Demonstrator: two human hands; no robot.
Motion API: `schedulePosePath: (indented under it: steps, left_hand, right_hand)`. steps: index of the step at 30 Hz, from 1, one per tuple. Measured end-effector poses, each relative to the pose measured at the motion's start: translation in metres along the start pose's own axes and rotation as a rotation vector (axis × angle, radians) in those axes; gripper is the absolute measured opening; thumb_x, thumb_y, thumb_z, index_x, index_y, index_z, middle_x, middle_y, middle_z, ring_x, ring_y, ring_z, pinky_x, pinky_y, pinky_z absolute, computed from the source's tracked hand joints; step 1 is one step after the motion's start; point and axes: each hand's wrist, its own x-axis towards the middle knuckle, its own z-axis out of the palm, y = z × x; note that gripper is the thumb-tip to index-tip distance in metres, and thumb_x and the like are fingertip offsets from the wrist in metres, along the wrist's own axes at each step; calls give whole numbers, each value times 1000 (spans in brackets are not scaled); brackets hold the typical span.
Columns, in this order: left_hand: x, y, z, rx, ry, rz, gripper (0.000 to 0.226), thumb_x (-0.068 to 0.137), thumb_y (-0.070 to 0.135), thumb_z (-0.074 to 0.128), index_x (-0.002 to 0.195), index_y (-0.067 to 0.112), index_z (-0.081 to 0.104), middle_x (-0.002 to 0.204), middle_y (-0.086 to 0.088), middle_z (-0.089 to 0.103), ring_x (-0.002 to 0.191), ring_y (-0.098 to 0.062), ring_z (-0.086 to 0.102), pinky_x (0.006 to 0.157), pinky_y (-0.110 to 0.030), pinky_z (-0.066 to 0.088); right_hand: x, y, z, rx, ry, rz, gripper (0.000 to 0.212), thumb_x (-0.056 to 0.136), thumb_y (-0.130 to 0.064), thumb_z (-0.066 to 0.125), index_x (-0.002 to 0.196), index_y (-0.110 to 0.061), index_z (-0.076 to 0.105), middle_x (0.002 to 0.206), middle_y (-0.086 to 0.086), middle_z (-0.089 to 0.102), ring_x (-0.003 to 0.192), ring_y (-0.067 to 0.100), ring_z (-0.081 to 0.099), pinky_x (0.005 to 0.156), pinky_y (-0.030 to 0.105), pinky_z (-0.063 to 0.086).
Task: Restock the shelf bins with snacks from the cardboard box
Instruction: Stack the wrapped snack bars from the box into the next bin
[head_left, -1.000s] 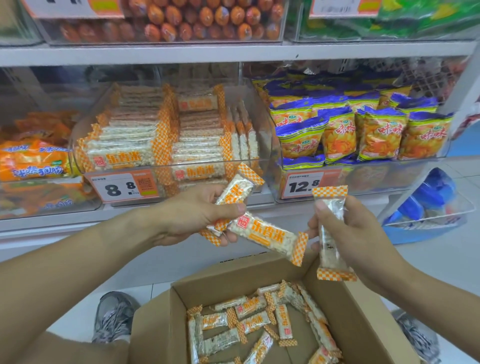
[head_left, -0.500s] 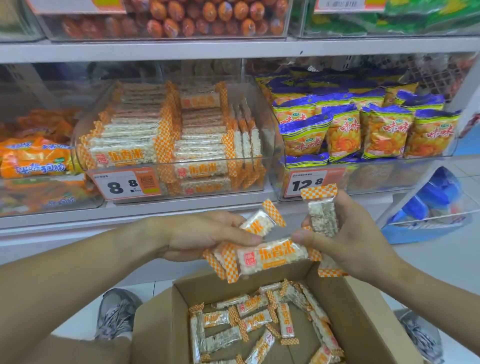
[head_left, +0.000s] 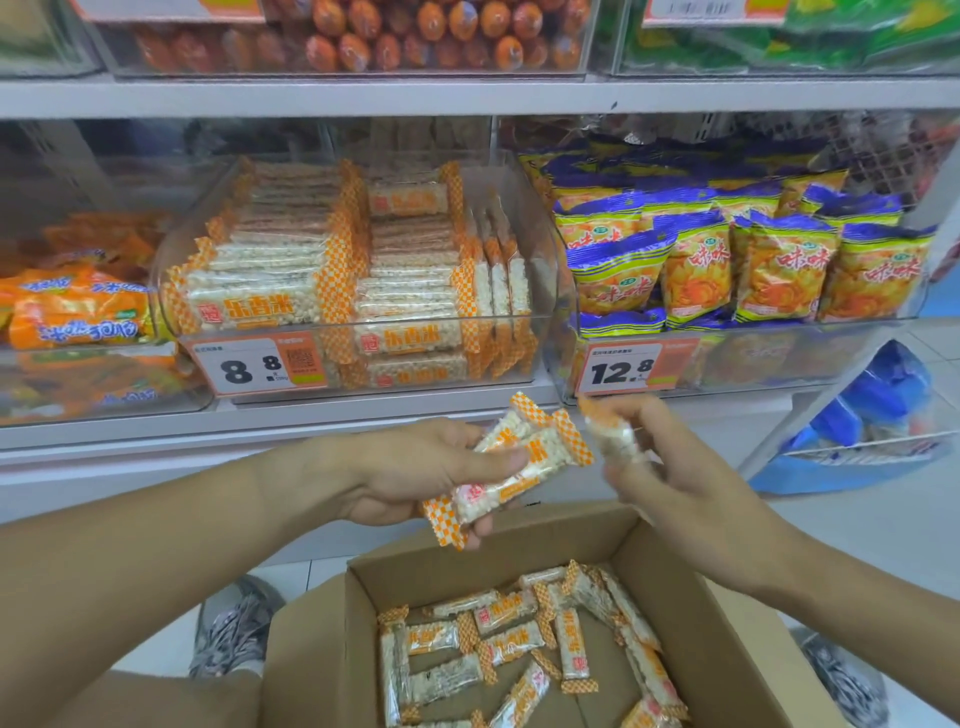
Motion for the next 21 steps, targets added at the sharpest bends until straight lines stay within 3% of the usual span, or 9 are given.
schedulePosePath:
  steps: [2, 4, 6, 8, 10, 13, 17, 21]
  left_hand:
    - [-1, 0, -4, 84, 117, 14, 66, 84, 64, 62, 101, 1, 61, 101, -34, 57, 68, -30, 59, 70, -48, 59]
    - [1, -3, -7, 193, 173, -3, 96, 77, 83, 57, 114, -5, 58, 111, -39, 56, 82, -35, 53, 88, -66, 49]
    - [3, -3, -7, 141, 122, -4, 82, 82, 71, 64, 115, -4, 58, 105, -33, 59, 80, -34, 54, 86, -63, 50]
    - [2, 1, -4, 33, 47, -2, 47, 89, 44, 68, 109, 1, 64, 95, -22, 62, 67, -28, 57, 73, -46, 56]
    - [2, 1, -2, -11, 8, 3, 32, 90, 30, 70, 108, 4, 66, 90, -18, 63, 61, -22, 59, 65, -36, 57]
    - [0, 2, 0, 29, 29, 45, 39, 86, 25, 78, 111, -1, 64, 89, -15, 64, 59, -16, 60, 63, -33, 57]
    - [-5, 5, 1, -28, 34, 47, 40, 82, 18, 77, 115, 0, 63, 90, -17, 64, 58, -18, 57, 60, -32, 56]
    - [-7, 6, -4, -47, 69, 105, 29, 82, 22, 75, 101, 5, 62, 82, -15, 61, 59, -20, 57, 61, -33, 55]
  right_hand:
    - [0, 0, 1, -245, -29, -165, 44, 91, -18, 70, 128, -37, 54, 114, -14, 53, 107, 4, 54, 89, 17, 42]
    - [2, 1, 3, -320, 6, -245, 56, 79, -21, 84, 125, -37, 56, 112, -17, 54, 109, 2, 54, 88, 11, 41]
    - [4, 0, 3, -297, 88, -223, 63, 64, -28, 94, 112, -41, 56, 106, -21, 57, 101, 3, 57, 82, 13, 44]
    - [6, -2, 4, -311, 125, -247, 59, 55, -37, 97, 97, -43, 56, 101, -21, 55, 94, 5, 57, 77, 12, 44]
    - [5, -2, 7, -347, 122, -310, 56, 53, -43, 95, 95, -43, 57, 102, -21, 52, 93, 5, 56, 77, 10, 42]
    - [6, -2, 11, -398, 127, -374, 54, 57, -45, 92, 102, -34, 63, 106, -17, 50, 101, 5, 53, 84, 10, 38]
    - [5, -2, 12, -419, 117, -366, 57, 65, -55, 85, 112, -33, 62, 111, -20, 49, 109, 8, 51, 90, 15, 39]
    - [7, -1, 5, -504, 180, -368, 33, 74, -48, 70, 102, -32, 63, 98, -25, 55, 98, 7, 50, 84, 24, 41]
